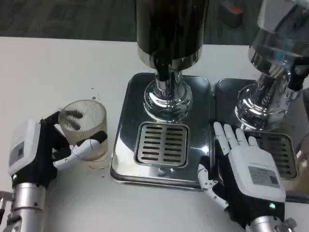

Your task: Grasp the cup under the faucet to collect the drink, then remove the cup.

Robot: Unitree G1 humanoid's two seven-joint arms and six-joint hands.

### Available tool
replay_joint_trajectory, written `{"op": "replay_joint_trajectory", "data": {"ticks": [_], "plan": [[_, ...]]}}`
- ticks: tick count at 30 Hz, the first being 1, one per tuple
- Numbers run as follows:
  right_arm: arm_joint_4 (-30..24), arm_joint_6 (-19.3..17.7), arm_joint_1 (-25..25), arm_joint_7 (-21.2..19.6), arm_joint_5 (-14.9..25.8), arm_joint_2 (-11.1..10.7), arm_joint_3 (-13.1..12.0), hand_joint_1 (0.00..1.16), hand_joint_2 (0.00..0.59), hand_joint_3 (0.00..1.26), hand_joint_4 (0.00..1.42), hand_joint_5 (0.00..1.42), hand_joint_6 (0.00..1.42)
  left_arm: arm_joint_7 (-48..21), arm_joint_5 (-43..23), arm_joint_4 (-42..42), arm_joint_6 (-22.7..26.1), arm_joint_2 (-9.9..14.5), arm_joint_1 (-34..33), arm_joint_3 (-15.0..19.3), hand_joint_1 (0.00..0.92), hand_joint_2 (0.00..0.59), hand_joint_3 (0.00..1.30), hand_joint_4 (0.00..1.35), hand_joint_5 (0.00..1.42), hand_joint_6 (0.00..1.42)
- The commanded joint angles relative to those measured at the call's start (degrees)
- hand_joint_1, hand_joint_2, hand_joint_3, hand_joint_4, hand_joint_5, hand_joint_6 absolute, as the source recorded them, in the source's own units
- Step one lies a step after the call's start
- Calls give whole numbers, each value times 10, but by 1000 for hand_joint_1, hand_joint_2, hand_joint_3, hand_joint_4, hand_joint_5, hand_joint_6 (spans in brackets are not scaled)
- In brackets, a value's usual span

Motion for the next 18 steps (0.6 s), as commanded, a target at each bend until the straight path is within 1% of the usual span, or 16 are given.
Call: {"op": "replay_joint_trajectory", "data": {"ticks": [1, 3, 8, 11, 15, 17, 18], "plan": [[4, 1, -1, -5, 3, 2, -4, 157, 571, 5, 0, 0, 0, 25, 11, -16, -23, -2, -4, -6, 479, 82, 607, 726, 956, 962], [4, 1, -1, -7, 2, 3, -4, 157, 571, 5, 0, 0, 0, 27, 14, -20, -30, -4, -9, -8, 478, 79, 607, 719, 952, 962], [0, 3, 2, -10, -3, 3, -5, 156, 571, 0, 0, 0, 0, 23, 34, -13, -44, -5, -31, -27, 485, 71, 607, 716, 939, 962], [-7, 7, 8, -13, -10, 5, -4, 156, 571, 0, 0, 0, 0, 19, 43, -5, -46, -11, -50, -39, 487, 70, 607, 716, 939, 962], [-14, 15, 16, -17, -15, 11, -5, 157, 572, 0, 0, 0, 0, 15, 49, 8, -43, -27, -75, -52, 487, 68, 607, 716, 939, 962], [-17, 18, 20, -22, -19, 13, -5, 160, 573, 0, 0, 0, 0, 3, 49, 20, -41, -39, -90, -58, 490, 67, 607, 716, 939, 962], [-20, 20, 23, -29, -21, 15, -6, 161, 573, 0, 0, 0, 0, -2, 50, 27, -41, -43, -98, -62, 491, 66, 607, 716, 939, 962]]}}
